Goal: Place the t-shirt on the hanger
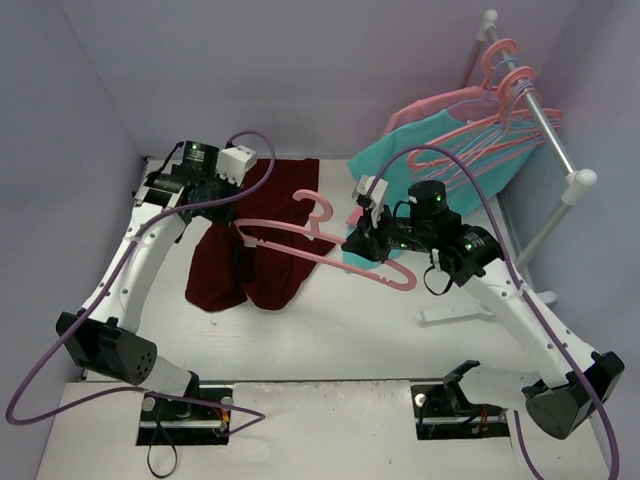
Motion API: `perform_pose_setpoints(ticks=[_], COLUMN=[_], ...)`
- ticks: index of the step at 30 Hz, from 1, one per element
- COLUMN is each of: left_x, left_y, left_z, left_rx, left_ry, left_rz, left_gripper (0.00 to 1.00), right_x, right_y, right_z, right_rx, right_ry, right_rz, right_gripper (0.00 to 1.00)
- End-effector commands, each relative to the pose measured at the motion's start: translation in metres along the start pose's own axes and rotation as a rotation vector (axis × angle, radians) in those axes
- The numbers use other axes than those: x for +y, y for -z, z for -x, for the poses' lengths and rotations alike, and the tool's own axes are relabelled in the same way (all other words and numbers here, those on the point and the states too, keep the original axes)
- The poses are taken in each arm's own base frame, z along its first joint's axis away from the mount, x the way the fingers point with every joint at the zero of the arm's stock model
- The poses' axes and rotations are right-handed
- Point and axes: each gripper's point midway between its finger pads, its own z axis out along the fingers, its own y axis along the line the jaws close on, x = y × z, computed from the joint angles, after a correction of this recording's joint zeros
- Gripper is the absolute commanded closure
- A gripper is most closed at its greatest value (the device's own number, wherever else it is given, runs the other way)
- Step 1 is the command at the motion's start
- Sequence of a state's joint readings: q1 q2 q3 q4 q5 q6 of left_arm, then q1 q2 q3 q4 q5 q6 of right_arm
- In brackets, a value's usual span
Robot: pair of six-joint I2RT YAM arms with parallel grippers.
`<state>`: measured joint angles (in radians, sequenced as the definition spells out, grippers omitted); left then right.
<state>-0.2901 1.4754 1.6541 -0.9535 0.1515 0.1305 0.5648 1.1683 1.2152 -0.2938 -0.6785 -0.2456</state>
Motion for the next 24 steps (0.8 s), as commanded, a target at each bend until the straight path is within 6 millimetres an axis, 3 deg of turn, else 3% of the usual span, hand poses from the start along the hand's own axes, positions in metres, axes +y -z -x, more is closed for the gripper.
perform_pose_setpoints(ticks=[1, 5, 8, 11, 13, 18, 19, 22, 24], left_x=[-0.023, -0.028, -0.026, -0.028, -0.03, -0.025, -0.022, -0.014, -0.011], left_y=[0.021, 0.028, 0.049, 0.073, 0.091, 0.155, 0.175, 0.207, 0.22], left_z=[0.018, 0.027, 0.054, 0.085, 0.102, 0.149, 0.159, 0.171, 0.174], left_rx=[-0.107, -0.142, -0.229, -0.327, -0.391, -0.59, -0.647, -0.732, -0.765], left_ry=[-0.074, -0.12, -0.143, -0.123, -0.123, -0.124, -0.12, -0.107, -0.103], left_rz=[-0.112, -0.139, -0.127, -0.136, -0.139, -0.078, -0.056, 0.002, 0.022], left_gripper=[1.0, 1.0, 1.0, 1.0, 1.0, 1.0, 1.0, 1.0, 1.0], right_x=[0.001, 0.012, 0.017, 0.003, -0.004, -0.006, -0.007, -0.012, -0.014], right_y=[-0.004, -0.001, 0.002, 0.006, 0.006, 0.018, 0.025, 0.04, 0.038], right_z=[0.027, 0.052, 0.073, 0.096, 0.107, 0.176, 0.193, 0.22, 0.221], right_rx=[-0.089, -0.141, -0.179, -0.214, -0.234, -0.398, -0.44, -0.517, -0.529], right_ry=[0.084, 0.111, 0.139, 0.188, 0.204, 0.248, 0.269, 0.314, 0.312], right_rz=[0.029, 0.096, 0.122, 0.043, 0.011, -0.006, -0.024, -0.094, -0.103], right_gripper=[1.0, 1.0, 1.0, 1.0, 1.0, 1.0, 1.0, 1.0, 1.0])
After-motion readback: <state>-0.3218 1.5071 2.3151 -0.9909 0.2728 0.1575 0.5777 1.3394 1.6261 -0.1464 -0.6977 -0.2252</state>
